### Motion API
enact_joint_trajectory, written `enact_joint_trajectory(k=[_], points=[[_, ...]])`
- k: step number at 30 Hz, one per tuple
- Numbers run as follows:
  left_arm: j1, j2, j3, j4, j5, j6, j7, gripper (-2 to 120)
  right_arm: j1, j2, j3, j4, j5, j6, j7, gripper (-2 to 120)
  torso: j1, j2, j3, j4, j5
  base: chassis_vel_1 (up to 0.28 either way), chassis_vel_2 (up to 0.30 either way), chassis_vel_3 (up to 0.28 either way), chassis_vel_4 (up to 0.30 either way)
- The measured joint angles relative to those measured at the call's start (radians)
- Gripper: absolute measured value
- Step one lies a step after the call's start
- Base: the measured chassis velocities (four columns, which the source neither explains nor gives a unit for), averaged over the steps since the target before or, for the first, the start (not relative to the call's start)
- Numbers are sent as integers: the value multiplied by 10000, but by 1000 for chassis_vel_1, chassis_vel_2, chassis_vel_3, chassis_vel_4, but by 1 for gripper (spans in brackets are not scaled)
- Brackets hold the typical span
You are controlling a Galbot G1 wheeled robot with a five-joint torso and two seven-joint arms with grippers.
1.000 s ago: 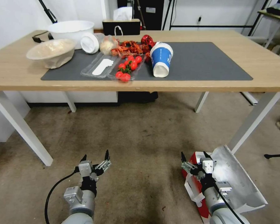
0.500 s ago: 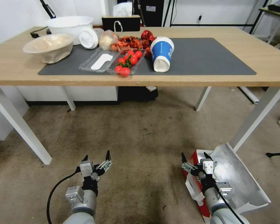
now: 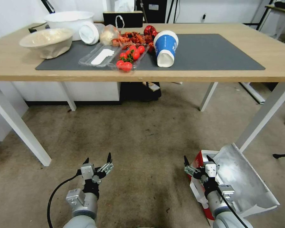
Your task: Pick up the food delivery bag from the floor and place it on the table.
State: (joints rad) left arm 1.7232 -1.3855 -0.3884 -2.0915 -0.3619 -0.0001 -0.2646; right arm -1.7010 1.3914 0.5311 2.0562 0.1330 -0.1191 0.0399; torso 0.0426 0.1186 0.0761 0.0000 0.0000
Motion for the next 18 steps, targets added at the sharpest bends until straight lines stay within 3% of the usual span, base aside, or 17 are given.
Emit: enact_joint_trajectory(k=[18], points=[[23, -18, 0, 1, -88, 0, -50, 100, -28, -13, 37, 83, 16, 34, -39, 100, -58, -670, -616, 0, 0, 0, 0, 0, 0]])
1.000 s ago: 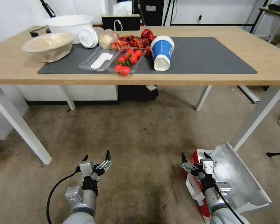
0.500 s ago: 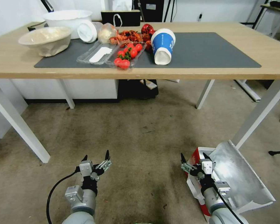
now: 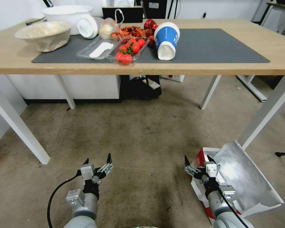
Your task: Pick up the food delivery bag from the floor and place it on the table.
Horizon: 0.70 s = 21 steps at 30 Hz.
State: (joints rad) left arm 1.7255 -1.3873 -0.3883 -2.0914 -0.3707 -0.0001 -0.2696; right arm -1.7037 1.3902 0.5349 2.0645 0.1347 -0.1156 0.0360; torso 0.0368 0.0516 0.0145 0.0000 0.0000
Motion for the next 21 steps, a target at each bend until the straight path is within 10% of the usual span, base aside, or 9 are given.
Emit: enact_joint_trajectory(k=[21], points=[[-152, 43, -57, 342, -68, -526, 400, 100, 103, 20, 73, 71, -34, 342, -184, 100, -46, -279, -145, 1, 1, 0, 0, 0, 0]])
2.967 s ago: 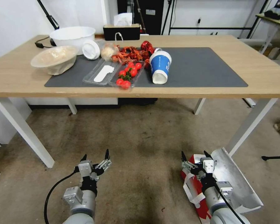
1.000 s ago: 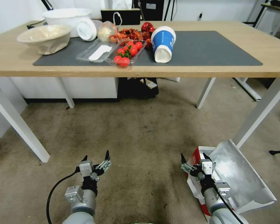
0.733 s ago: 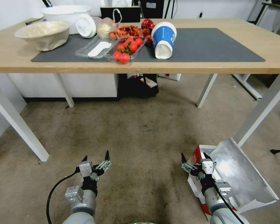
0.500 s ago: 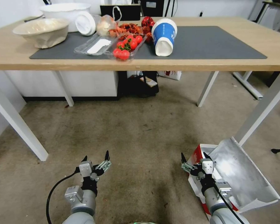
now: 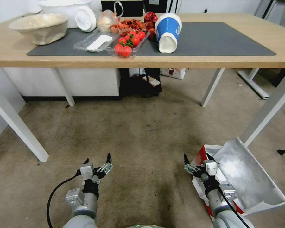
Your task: Pick up the food delivery bag from the floor and place it on the table.
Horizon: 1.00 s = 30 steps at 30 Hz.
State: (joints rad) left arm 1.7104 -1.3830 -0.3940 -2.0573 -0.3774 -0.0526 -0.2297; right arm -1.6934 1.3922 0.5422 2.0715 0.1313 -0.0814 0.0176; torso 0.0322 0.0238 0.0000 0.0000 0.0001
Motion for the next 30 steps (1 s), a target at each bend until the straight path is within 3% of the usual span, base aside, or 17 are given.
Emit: enact_joint_trajectory(k=[5, 11, 19, 23, 30], points=[[-8, 28, 16, 70, 335, -343, 349, 100, -191, -323, 363, 376, 81, 94, -310, 100, 1, 23, 0, 0, -1, 0, 0, 0, 0], [46, 136, 34, 74, 573, -1098, 1139, 100, -557, -1423, 1248, 523, 878, 934, -1754, 100, 5, 44, -1, 0, 0, 0, 0, 0, 0], [127, 187, -163, 149, 940, -1603, 1214, 100, -720, -2301, 2941, -171, 1792, 1843, -2621, 100, 9, 59, -1, 0, 2, 0, 0, 0, 0], [196, 198, -207, 144, 1038, -1748, 1218, 100, -873, -2880, 4075, -847, 2531, 1886, -3423, 100, 12, 67, -1, 1, 3, 0, 0, 0, 0], [243, 191, -172, 136, 1166, -1854, 1211, 100, -1170, -3538, 4934, -2060, 3143, 1883, -4490, 100, 12, 75, -1, -1, 2, 0, 0, 0, 0]])
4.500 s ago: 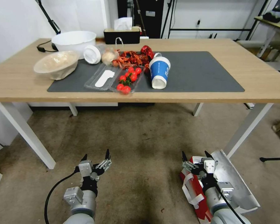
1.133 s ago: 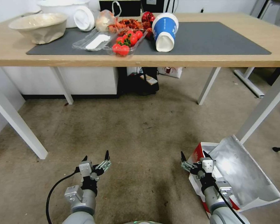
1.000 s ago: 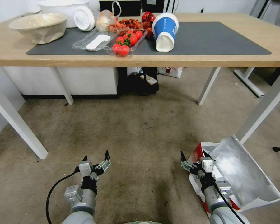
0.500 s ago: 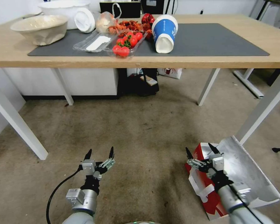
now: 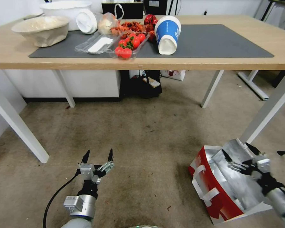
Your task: Pick up the food delivery bag from the floor and place it on the table.
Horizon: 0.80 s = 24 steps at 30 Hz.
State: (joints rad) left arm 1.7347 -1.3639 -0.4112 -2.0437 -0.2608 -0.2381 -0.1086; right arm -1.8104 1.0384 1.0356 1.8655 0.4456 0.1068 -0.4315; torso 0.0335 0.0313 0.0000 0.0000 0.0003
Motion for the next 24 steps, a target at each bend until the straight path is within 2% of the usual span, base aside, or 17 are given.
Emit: enact_joint_trajectory(k=[12, 19, 24], points=[[-71, -116, 75, -56, 600, 231, -289, 100, 141, -817, 215, -2385, -248, 369, -740, 100, 2, 10, 0, 0, 0, 0, 0, 0, 0], [-178, -181, 147, -59, 539, 532, -457, 100, 40, -944, -33, -2675, -370, 334, -559, 100, 2, 13, 0, 0, -3, 0, 0, 0, 0], [-257, -281, 179, 38, 545, 550, -362, 100, 167, -1083, -455, -2648, -448, -320, -62, 100, 2, 15, 0, 0, -3, 0, 0, 0, 0]])
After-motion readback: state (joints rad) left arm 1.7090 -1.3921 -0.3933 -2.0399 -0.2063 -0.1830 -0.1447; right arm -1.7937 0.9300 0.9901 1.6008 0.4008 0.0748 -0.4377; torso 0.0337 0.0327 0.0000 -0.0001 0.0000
